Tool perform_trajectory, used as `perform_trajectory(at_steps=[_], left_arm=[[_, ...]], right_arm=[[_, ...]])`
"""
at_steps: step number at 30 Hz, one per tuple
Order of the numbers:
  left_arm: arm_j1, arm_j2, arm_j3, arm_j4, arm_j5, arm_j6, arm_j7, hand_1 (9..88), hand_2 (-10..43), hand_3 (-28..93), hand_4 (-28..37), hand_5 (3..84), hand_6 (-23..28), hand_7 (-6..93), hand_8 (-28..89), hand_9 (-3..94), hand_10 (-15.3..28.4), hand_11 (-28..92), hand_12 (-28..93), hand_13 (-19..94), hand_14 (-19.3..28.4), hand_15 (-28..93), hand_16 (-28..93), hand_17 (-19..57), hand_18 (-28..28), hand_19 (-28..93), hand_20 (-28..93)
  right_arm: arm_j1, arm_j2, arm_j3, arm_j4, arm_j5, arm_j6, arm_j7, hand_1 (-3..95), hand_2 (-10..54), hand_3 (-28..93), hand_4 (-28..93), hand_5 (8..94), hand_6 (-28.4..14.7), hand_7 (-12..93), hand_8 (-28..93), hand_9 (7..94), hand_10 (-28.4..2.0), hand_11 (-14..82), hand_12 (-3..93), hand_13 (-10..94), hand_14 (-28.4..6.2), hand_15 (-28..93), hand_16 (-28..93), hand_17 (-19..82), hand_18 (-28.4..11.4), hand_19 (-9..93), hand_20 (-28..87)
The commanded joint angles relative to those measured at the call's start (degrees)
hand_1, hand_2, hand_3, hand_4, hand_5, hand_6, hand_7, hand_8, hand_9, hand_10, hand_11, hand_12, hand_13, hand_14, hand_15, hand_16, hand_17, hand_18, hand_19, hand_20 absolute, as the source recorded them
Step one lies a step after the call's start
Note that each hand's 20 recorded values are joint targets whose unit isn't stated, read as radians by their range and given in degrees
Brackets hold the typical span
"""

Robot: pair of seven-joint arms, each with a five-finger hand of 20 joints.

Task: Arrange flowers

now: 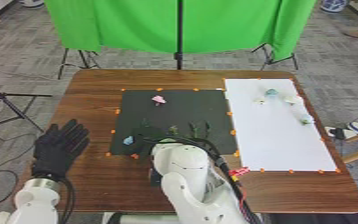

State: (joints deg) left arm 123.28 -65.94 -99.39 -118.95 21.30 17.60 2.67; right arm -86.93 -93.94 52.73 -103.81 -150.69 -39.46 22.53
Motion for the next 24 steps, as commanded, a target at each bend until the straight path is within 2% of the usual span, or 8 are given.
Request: perform_trajectory(at_steps=[1, 5, 7, 10, 12, 17, 21, 24], left_arm=[[1.2, -0.62, -0.12, 0.07, 0.02, 0.54, -0.09, 27.9, 16.3, 72, -28.3, 46.9, 10.3, 12.5, -8, 40.2, 15.2, 22, 13, 29, 15.7, 44, -6, -4.6, 14.6, 34, 16], [1.2, -0.85, -0.34, 0.02, -0.30, 0.35, -0.29, 27.9, 16.2, 72, -28.3, 46.9, 10.2, 12.6, -9, 40.2, 15.1, 22, 13, 29, 15.7, 44, -6, -4.6, 14.7, 34, 16], [1.7, -0.93, -0.48, -0.42, -1.96, 0.09, 0.06, 28.0, 16.1, 72, -28.3, 47.0, 10.0, 12.7, -9, 40.2, 15.1, 22, 13, 29, 15.8, 44, -6, -4.4, 14.6, 34, 16], [1.8, -1.14, -0.51, -0.56, -0.99, -0.60, 0.04, 28.2, 16.1, 72, -28.3, 47.1, 9.5, 12.9, -9, 40.1, 15.0, 22, 13, 29, 15.7, 44, -6, -4.3, 14.5, 34, 16], [1.5, -1.11, -0.39, -0.35, -0.92, -1.11, -0.18, 28.2, 16.0, 72, -28.3, 47.1, 9.5, 13.0, -9, 40.2, 15.0, 22, 13, 29, 15.7, 44, -6, -4.3, 14.5, 34, 16], [1.4, -0.94, -0.09, -0.57, -0.75, -1.28, -0.24, 28.1, 16.1, 72, -28.3, 47.0, 9.8, 12.7, -9, 40.2, 15.0, 22, 13, 29, 15.8, 44, -6, -4.3, 14.4, 34, 16], [0.7, -0.35, 0.51, 0.21, -1.31, -1.24, 0.76, 28.0, 16.2, 72, -28.3, 46.9, 9.9, 12.4, -9, 40.1, 15.0, 22, 13, 29, 15.7, 44, -6, -4.3, 14.4, 34, 16], [0.0, 0.05, 1.22, 0.02, -1.17, -0.77, 1.58, 27.9, 16.2, 72, -28.3, 46.9, 9.9, 12.3, -8, 40.1, 14.9, 22, 13, 29, 15.7, 44, -6, -4.3, 14.4, 34, 16]], right_arm=[[0.3, 0.1, 0.3, -0.6, 0.9, 2.2, 1.2, 34.0, 8.2, 68, -20, 67.2, -7.3, 10, -10, 59.0, -25.7, 13.9, 16.2, 51, -24.1, 64, 24, 28, -28.4, 83, 44], [0.8, 0.6, 0.3, -1.2, 2.3, 3.6, 2.8, 34.4, 7.6, 70, -19, 67.0, -7.6, 9, -10, 59.2, -25.9, 13.8, 16.0, 51, -24.2, 64, 23, 28, -28.4, 83, 44], [0.7, 1.2, 0.1, -2.5, 4.0, 3.1, 4.5, 33.8, 7.2, 70, -18, 66.4, -8.1, 9, -10, 59.4, -26.0, 13.8, 16.0, 51, -24.2, 64, 23, 29, -28.4, 84, 44], [1.2, 1.0, 1.1, -3.4, 5.4, 3.4, 5.5, 33.4, 6.6, 69, -18, 66.5, -8.5, 9, -10, 59.9, -26.0, 13.6, 16.0, 52, -24.1, 64, 23, 30, -28.4, 86, 45], [2.3, 0.5, 2.4, -2.5, 4.2, 8.0, 4.9, 32.7, 5.9, 69, -18, 66.2, -8.9, 9, -9, 60.2, -26.0, 13.8, 16.2, 52, -24.1, 64, 23, 30, -28.4, 87, 45], [6.9, 0.6, 5.2, 2.5, 4.8, 29.2, 5.0, 32.7, 7.6, 69, -18, 66.7, -9.7, 11, -9, 64.6, -24.5, 17.0, 17.3, 56, -22.8, 66, 24, 33, -28.4, 89, 46], [13.9, -1.3, 9.5, 11.6, 0.2, 33.4, -2.8, 32.2, 10.0, 73, -19, 62.6, -9.9, 13, -9, 62.3, -24.4, 18.4, 17.7, 52, -22.8, 64, 24, 30, -28.1, 85, 42], [18.6, -3.5, 13.3, 17.3, -0.3, 29.9, -4.2, 31.5, 12.0, 76, -21, 56.9, -9.8, 13, -10, 55.0, -24.3, 16.9, 16.8, 44, -22.6, 57, 18, 26, -26.6, 80, 37]])
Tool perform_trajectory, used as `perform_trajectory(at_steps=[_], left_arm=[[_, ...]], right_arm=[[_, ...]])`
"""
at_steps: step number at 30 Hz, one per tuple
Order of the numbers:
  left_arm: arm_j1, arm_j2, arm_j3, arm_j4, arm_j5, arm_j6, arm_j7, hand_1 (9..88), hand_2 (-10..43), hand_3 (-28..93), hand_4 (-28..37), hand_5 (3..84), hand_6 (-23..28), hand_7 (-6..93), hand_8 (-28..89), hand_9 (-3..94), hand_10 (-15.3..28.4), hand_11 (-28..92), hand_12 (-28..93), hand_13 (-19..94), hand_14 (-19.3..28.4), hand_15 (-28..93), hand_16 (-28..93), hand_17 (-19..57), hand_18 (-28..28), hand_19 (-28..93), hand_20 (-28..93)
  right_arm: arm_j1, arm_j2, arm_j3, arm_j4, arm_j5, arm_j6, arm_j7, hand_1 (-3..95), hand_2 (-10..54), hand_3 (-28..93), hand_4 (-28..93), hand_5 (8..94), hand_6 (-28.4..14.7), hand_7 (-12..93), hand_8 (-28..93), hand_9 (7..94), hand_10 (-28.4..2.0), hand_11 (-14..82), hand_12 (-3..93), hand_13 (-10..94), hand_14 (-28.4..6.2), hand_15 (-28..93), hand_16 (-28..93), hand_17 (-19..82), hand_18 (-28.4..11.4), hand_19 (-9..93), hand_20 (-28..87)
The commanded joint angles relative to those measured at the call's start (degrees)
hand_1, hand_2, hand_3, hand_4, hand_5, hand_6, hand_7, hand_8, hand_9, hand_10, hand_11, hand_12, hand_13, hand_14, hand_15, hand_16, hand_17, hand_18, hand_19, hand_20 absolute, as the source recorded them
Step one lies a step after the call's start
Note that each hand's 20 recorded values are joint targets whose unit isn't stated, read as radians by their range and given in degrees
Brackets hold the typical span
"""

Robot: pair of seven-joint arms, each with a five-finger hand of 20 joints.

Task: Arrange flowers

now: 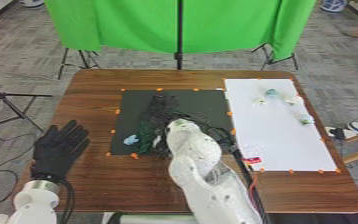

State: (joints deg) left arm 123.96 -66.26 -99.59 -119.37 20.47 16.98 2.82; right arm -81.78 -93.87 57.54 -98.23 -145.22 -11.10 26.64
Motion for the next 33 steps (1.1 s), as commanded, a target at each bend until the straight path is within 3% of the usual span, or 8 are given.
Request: perform_trajectory(at_steps=[1, 6, 12, 20, 21, 22, 24, 33], left_arm=[[-1.0, 0.50, 1.58, 0.70, -0.36, -0.12, 1.55, 27.9, 16.2, 72, -28.3, 46.9, 10.0, 12.2, -8, 40.1, 14.9, 22, 13, 29, 15.8, 44, -6, -4.3, 14.4, 34, 16], [-2.3, 0.87, 2.25, 1.34, -0.48, 0.01, 2.35, 27.8, 16.2, 72, -28.3, 46.8, 10.0, 12.2, -8, 40.2, 15.0, 22, 13, 29, 15.8, 44, -6, -4.3, 14.4, 34, 16], [-3.9, 1.30, 2.83, 2.30, -0.38, 0.35, 2.58, 27.8, 16.1, 72, -28.3, 46.8, 10.0, 12.2, -8, 40.1, 15.0, 22, 13, 29, 15.7, 44, -6, -4.3, 14.4, 33, 16], [-8.3, 2.15, 4.82, 4.78, -0.50, 0.42, 3.30, 27.9, 16.2, 72, -28.3, 46.8, 10.0, 12.2, -8, 40.2, 15.0, 22, 13, 29, 15.7, 44, -6, -4.2, 14.4, 33, 16], [-7.2, 2.06, 4.38, 3.92, -0.39, 0.18, 3.33, 27.9, 16.1, 72, -28.3, 46.8, 10.0, 12.2, -8, 40.2, 15.0, 22, 13, 29, 15.7, 44, -6, -4.2, 14.4, 33, 16], [-2.2, 1.98, 2.90, 0.83, -0.74, -1.18, 4.81, 27.8, 16.2, 72, -28.3, 46.8, 10.0, 12.2, -8, 40.2, 14.9, 22, 13, 29, 15.7, 44, -6, -4.3, 14.4, 33, 16], [-2.7, 2.03, 3.04, 1.12, -0.46, -1.27, 4.53, 27.8, 16.2, 72, -28.3, 46.8, 10.0, 12.2, -8, 40.1, 14.9, 22, 13, 29, 15.7, 44, -6, -4.3, 14.4, 33, 16], [-1.6, 1.77, 2.05, 0.77, -0.46, -1.55, 4.34, 27.8, 16.2, 72, -28.3, 46.8, 10.0, 12.2, -8, 40.1, 15.0, 22, 13, 29, 15.7, 44, -6, -4.3, 14.4, 33, 16]], right_arm=[[14.9, -4.4, 9.7, 13.8, -6.6, -0.7, -9.2, 31.1, 12.5, 77, -21, 55.6, -9.7, 13, -10, 53.5, -24.3, 16.3, 16.3, 42, -22.6, 54, 16, 25, -26.1, 78, 36], [20.1, -8.1, 16.0, 21.5, -10.3, -12.5, -16.2, 29.8, 15.4, 78, -22, 48.1, -9.3, 12, -11, 42.9, -21.6, 12.2, 14.1, 33, -21.5, 42, 11, 19, -24.0, 67, 27], [24.3, -11.4, 19.8, 27.7, -16.0, -23.5, -20.7, 30.0, 18.5, 78, -23, 47.2, -9.3, 10, -10, 40.1, -19.4, 9.9, 12.1, 31, -19.5, 33, 11, 17, -22.7, 63, 25], [27.9, -16.2, 23.4, 36.7, -27.7, -21.9, -21.9, 27.9, 20.1, 77, -22, 45.5, -10.4, 8, -10, 38.5, -19.1, 8.9, 11.3, 31, -18.8, 29, 11, 17, -22.5, 60, 23], [26.5, -15.9, 22.4, 34.9, -28.1, -23.0, -21.3, 27.7, 20.1, 78, -22, 45.5, -10.4, 8, -10, 38.3, -19.1, 8.8, 11.2, 31, -18.8, 29, 12, 17, -22.5, 60, 23], [21.6, -14.5, 18.6, 27.8, -26.0, -25.8, -18.8, 27.6, 20.2, 78, -22, 45.5, -10.5, 8, -10, 38.0, -19.1, 8.5, 11.0, 31, -18.8, 29, 12, 17, -22.3, 59, 23], [21.5, -14.5, 18.5, 28.2, -26.7, -27.5, -18.2, 27.6, 20.2, 77, -22, 45.3, -10.8, 8, -10, 37.7, -19.1, 8.3, 10.9, 31, -18.8, 29, 12, 17, -22.2, 59, 22], [18.9, -13.1, 14.3, 25.7, -20.2, -30.0, -10.1, 25.9, 19.2, 74, -21, 44.5, -10.9, 8, -9, 37.6, -22.4, 9.6, 11.3, 34, -21.6, 34, 12, 19, -24.8, 61, 20]])
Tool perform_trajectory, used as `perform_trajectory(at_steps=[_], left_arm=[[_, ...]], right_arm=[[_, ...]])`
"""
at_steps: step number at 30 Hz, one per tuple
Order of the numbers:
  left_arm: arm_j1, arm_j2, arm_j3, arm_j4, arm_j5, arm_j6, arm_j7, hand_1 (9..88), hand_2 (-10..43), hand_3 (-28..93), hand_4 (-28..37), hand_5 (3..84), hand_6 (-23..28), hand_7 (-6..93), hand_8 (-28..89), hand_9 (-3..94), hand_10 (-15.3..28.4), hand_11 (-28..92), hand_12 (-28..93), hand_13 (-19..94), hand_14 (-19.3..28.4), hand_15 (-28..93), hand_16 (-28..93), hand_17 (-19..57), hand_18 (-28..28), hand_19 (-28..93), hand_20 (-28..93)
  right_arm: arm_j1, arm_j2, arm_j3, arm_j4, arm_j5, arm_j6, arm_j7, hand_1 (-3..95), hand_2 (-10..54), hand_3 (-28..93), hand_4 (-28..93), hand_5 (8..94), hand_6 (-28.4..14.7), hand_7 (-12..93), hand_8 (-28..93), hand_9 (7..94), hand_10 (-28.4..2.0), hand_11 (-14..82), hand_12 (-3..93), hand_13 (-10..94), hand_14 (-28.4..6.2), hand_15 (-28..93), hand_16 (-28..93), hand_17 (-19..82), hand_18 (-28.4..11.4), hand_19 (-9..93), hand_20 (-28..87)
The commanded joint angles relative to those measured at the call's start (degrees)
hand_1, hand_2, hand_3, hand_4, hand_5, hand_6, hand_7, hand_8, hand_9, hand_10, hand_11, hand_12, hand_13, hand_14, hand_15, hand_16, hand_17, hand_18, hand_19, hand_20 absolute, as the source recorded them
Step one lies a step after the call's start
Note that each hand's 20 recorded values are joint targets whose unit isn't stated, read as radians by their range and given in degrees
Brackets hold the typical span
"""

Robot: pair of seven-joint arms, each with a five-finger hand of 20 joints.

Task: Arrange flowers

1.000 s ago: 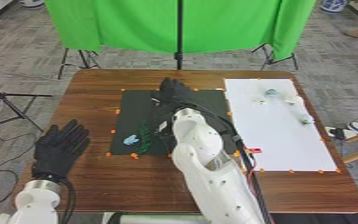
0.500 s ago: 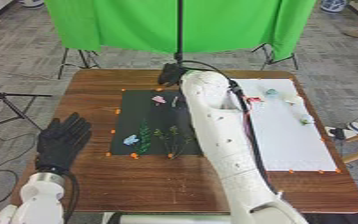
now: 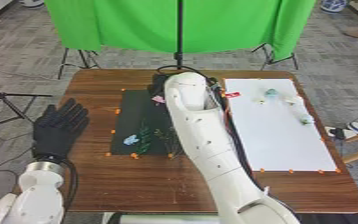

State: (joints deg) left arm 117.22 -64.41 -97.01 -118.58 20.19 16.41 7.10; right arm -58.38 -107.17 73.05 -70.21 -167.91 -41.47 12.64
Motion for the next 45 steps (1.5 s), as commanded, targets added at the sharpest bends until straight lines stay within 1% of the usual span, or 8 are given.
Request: perform_trajectory(at_steps=[1, 4, 9, 16, 18, 23, 36, 45], left_arm=[[5.4, -0.09, -0.55, -0.09, -0.25, -0.85, 0.12, 27.8, 16.1, 72, -28.3, 46.8, 10.1, 12.2, -8, 40.1, 14.9, 22, 13, 29, 15.7, 44, -6, -4.3, 14.4, 33, 16], [4.9, -0.16, -0.20, 0.18, -0.19, -1.06, 0.06, 27.7, 16.1, 72, -28.3, 46.8, 10.1, 12.2, -8, 40.1, 15.0, 22, 13, 29, 15.7, 44, -6, -4.2, 14.4, 33, 16], [4.8, -0.03, -0.16, 0.23, -0.19, -1.17, 0.15, 27.7, 16.1, 72, -28.3, 46.8, 10.1, 12.2, -8, 40.1, 15.1, 22, 13, 29, 15.6, 44, -6, -4.3, 14.4, 33, 16], [4.9, -0.11, -0.37, 0.33, -0.24, -1.07, -0.24, 27.8, 16.1, 72, -28.3, 46.7, 10.0, 12.2, -8, 40.1, 15.0, 22, 13, 29, 15.6, 44, -6, -4.3, 14.4, 33, 16], [5.1, -0.07, -0.39, 0.21, -0.26, -0.98, -0.03, 27.8, 16.1, 72, -28.3, 46.7, 10.0, 12.3, -8, 40.1, 15.0, 22, 13, 29, 15.6, 44, -6, -4.3, 14.4, 33, 16], [4.9, -0.12, -0.33, 0.33, -0.19, -0.96, -0.21, 27.8, 16.1, 72, -28.3, 46.8, 10.0, 12.4, -8, 40.1, 15.0, 22, 13, 29, 15.6, 44, -6, -4.3, 14.4, 33, 16], [4.9, -0.27, -0.44, 0.39, -0.09, -0.81, -1.18, 27.8, 16.2, 72, -28.3, 46.8, 10.0, 12.4, -9, 40.1, 15.0, 22, 13, 29, 15.7, 44, -6, -4.3, 14.4, 33, 16], [5.1, -0.27, -0.66, 0.29, -0.03, -0.40, -1.26, 27.7, 16.4, 72, -28.3, 46.9, 10.1, 12.4, -8, 40.2, 15.0, 22, 13, 29, 15.7, 44, -6, -4.3, 14.4, 33, 16]], right_arm=[[-4.7, 0.0, -1.3, -2.6, 2.7, 0.0, 3.4, 25.9, 19.2, 74, -21, 44.5, -11.0, 8, -9, 37.7, -22.5, 9.7, 11.3, 35, -21.7, 34, 12, 19, -25.1, 61, 20], [-5.4, -0.3, -2.1, -3.3, 1.5, 0.9, 2.3, 25.8, 19.2, 74, -21, 44.4, -11.1, 8, -9, 37.4, -22.5, 9.5, 11.1, 35, -21.8, 35, 11, 20, -25.2, 61, 19], [-6.3, 0.2, -2.9, -4.1, 2.7, 6.5, 2.9, 25.1, 17.2, 75, -21, 41.9, -11.6, 8, -9, 34.9, -23.0, 9.6, 11.2, 34, -21.7, 35, 10, 20, -25.0, 62, 18], [-6.8, 0.6, -3.5, -4.9, 3.3, 3.5, 3.1, 25.4, 17.0, 75, -22, 42.8, -11.5, 9, -10, 35.9, -22.9, 10.4, 10.9, 35, -21.9, 37, 10, 20, -24.7, 64, 17], [-7.0, 0.5, -3.9, -5.1, 3.2, 2.6, 2.4, 25.7, 17.1, 75, -22, 43.9, -11.5, 9, -10, 37.6, -22.7, 10.9, 11.0, 36, -21.7, 38, 9, 20, -24.6, 65, 17], [-6.9, 0.6, -4.3, -5.7, 3.6, -1.7, 1.2, 26.1, 17.5, 74, -22, 45.9, -11.1, 9, -10, 40.9, -22.1, 11.4, 11.1, 37, -21.4, 37, 9, 19, -24.4, 65, 17], [-8.2, 1.6, -8.1, -9.8, 7.4, -3.3, 0.2, 26.7, 17.4, 74, -22, 45.9, -11.3, 9, -10, 42.3, -21.9, 11.9, 11.6, 37, -21.3, 37, 10, 18, -24.2, 65, 18], [-8.0, 1.8, -8.7, -9.7, 6.4, -5.1, 0.5, 26.7, 17.0, 73, -22, 45.4, -10.9, 9, -9, 43.8, -21.6, 11.9, 11.7, 37, -21.5, 38, 10, 18, -24.5, 65, 19]])
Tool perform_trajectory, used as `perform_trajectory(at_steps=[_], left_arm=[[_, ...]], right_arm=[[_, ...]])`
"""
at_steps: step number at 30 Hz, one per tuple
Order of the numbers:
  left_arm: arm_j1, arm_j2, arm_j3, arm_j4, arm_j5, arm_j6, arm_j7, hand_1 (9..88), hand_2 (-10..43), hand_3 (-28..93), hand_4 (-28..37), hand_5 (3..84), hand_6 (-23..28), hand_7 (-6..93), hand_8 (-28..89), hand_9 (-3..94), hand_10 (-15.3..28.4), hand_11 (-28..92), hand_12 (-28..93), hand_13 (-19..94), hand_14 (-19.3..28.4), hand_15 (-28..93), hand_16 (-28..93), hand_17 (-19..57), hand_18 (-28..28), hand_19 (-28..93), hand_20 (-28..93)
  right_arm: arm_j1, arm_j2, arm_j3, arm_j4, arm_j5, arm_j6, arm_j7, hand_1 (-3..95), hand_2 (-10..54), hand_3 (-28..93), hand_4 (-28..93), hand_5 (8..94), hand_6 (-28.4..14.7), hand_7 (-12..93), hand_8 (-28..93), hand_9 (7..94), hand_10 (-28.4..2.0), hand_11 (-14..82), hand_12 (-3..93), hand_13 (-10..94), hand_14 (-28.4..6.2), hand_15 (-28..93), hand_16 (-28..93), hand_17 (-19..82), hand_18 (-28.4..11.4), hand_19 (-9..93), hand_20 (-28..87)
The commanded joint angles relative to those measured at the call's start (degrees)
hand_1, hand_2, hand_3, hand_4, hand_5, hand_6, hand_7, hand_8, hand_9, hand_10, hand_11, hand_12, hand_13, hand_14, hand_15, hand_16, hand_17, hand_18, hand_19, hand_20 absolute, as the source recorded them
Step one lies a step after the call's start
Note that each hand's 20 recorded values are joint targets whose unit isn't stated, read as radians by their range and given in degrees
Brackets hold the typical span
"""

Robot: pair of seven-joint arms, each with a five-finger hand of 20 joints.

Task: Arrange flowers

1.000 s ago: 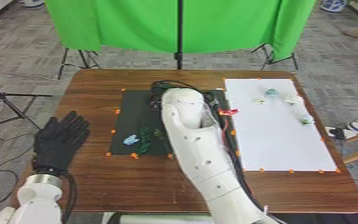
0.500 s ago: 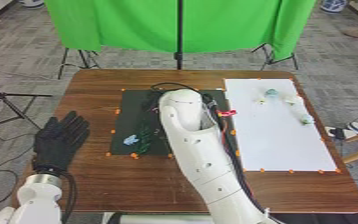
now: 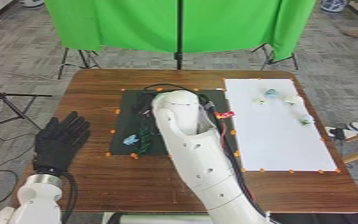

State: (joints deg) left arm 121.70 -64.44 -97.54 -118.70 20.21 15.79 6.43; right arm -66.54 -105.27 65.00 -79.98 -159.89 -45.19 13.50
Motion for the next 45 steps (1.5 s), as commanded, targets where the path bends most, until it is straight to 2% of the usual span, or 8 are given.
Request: perform_trajectory(at_steps=[1, 7, 19, 27, 28, 32, 41, 45], left_arm=[[0.8, -0.30, -0.20, 0.40, 0.02, 0.16, -0.58, 27.7, 16.5, 72, -28.3, 46.9, 10.1, 12.4, -8, 40.1, 15.0, 22, 13, 29, 15.7, 44, -6, -4.4, 14.4, 33, 16], [1.1, -0.35, -0.32, 0.35, 0.10, 0.37, -0.59, 27.7, 16.5, 72, -28.3, 46.9, 10.1, 12.3, -8, 40.2, 15.0, 22, 13, 29, 15.7, 44, -6, -4.4, 14.4, 34, 16], [1.5, -1.11, -0.97, 0.22, 0.10, 0.33, -1.58, 27.8, 16.4, 72, -28.3, 46.9, 10.0, 12.4, -8, 40.2, 15.0, 22, 13, 29, 15.6, 44, -6, -4.3, 14.4, 34, 16], [4.5, -2.67, -2.58, -1.61, 0.75, -0.40, -1.56, 27.9, 16.3, 72, -28.3, 46.9, 10.0, 12.4, -8, 40.1, 14.9, 22, 13, 29, 15.7, 44, -6, -4.2, 14.4, 33, 16], [3.7, -2.60, -2.52, -1.08, 0.73, -0.24, -1.48, 27.9, 16.3, 72, -28.3, 46.9, 10.0, 12.4, -8, 40.0, 14.9, 22, 13, 29, 15.7, 44, -6, -4.2, 14.4, 33, 16], [4.6, -2.86, -3.58, -1.72, 1.02, -0.10, -0.88, 27.9, 16.0, 72, -28.3, 46.8, 10.0, 12.2, -8, 40.1, 14.9, 22, 13, 29, 15.6, 44, -6, -4.2, 14.4, 33, 16], [5.4, -3.19, -5.11, -2.36, 0.69, 0.16, 0.25, 27.9, 15.7, 73, -28.3, 46.8, 9.9, 12.2, -8, 40.1, 14.6, 22, 13, 30, 15.4, 43, -6, -4.2, 14.4, 33, 16], [5.6, -3.36, -5.68, -2.55, 0.59, 0.82, 0.44, 27.8, 15.4, 73, -28.3, 46.7, 9.9, 12.2, -8, 40.1, 14.6, 22, 13, 30, 15.3, 43, -6, -4.1, 14.4, 33, 16]], right_arm=[[0.2, -0.1, -0.5, 0.2, -1.7, -1.3, -0.3, 26.7, 16.9, 73, -22, 45.4, -10.9, 9, -9, 43.9, -21.6, 11.8, 11.7, 37, -21.5, 38, 10, 17, -24.6, 65, 19], [0.4, 1.1, -0.6, -0.2, -0.7, 3.2, 1.8, 26.5, 16.5, 73, -22, 44.8, -10.6, 9, -9, 42.9, -21.3, 11.2, 11.6, 37, -21.8, 38, 10, 17, -24.9, 65, 20], [3.2, 3.4, 0.1, -6.5, 7.2, -0.6, 4.5, 27.8, 12.5, 73, -21, 44.0, -7.7, 9, -10, 44.6, -18.7, 10.2, 10.1, 40, -22.0, 37, 10, 17, -26.1, 65, 21], [0.2, 14.7, 7.1, -16.9, 20.2, 5.0, 11.9, 29.4, 8.2, 72, -21, 43.4, -8.6, 8, -9, 42.5, -20.5, 9.1, 10.4, 38, -22.7, 37, 10, 17, -26.3, 65, 21], [0.2, 15.7, 8.8, -16.7, 19.9, 6.6, 11.3, 29.5, 7.7, 72, -21, 43.5, -8.6, 7, -9, 42.5, -20.4, 9.0, 10.4, 38, -22.8, 37, 10, 17, -26.2, 65, 20], [-3.1, 22.0, 12.2, -19.9, 23.2, 12.1, 13.6, 30.4, 5.7, 73, -21, 43.9, -8.6, 8, -9, 42.4, -19.8, 9.0, 10.4, 37, -22.8, 36, 10, 17, -25.7, 64, 20], [-14.6, 31.2, 22.0, -27.4, 27.8, 11.2, 15.5, 30.9, 4.7, 73, -21, 41.9, -9.4, 8, -9, 37.8, -20.5, 8.4, 10.7, 31, -22.8, 33, 10, 14, -24.2, 59, 17], [-17.7, 33.3, 24.0, -27.3, 25.9, 15.6, 16.1, 33.3, 1.4, 74, -22, 41.2, -9.3, 8, -9, 36.4, -20.2, 8.3, 10.7, 28, -22.4, 31, 10, 13, -23.6, 58, 17]])
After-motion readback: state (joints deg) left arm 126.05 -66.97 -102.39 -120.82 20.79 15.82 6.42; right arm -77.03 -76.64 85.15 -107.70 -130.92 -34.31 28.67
